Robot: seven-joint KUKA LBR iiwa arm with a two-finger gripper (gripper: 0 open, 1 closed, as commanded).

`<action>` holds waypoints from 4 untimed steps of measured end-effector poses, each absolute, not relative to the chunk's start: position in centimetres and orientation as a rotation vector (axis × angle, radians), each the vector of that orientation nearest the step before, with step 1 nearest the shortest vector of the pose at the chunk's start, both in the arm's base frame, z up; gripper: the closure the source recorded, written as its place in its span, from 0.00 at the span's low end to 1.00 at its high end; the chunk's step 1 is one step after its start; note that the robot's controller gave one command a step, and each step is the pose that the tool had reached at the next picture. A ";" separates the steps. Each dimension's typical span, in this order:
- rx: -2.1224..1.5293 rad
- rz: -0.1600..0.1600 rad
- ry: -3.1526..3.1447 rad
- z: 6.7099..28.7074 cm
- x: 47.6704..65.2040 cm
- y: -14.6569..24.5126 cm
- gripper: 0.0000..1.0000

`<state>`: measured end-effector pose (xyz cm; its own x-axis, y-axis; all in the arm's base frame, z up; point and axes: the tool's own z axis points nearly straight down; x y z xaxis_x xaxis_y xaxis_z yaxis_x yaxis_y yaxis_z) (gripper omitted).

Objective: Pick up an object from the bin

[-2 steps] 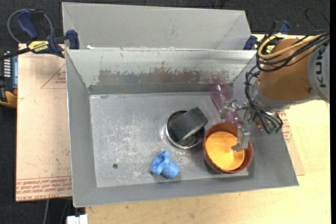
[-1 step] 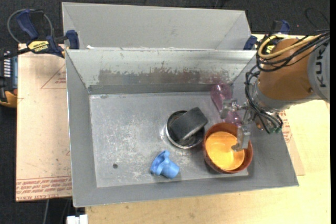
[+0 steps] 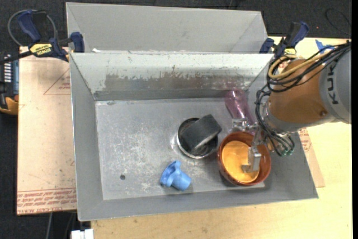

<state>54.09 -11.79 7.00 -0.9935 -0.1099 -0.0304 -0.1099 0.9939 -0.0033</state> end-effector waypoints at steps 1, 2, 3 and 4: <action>-0.178 -0.006 3.102 7.1 54.6 -11.4 0.00; -0.228 0.002 3.097 9.3 55.2 -13.7 0.00; -0.229 0.002 3.098 9.3 55.2 -13.7 0.00; -0.202 0.010 3.094 7.5 55.9 -11.4 1.00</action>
Offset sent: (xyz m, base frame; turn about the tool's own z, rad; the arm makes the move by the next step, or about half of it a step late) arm 0.0098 -0.0228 0.0233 -0.0375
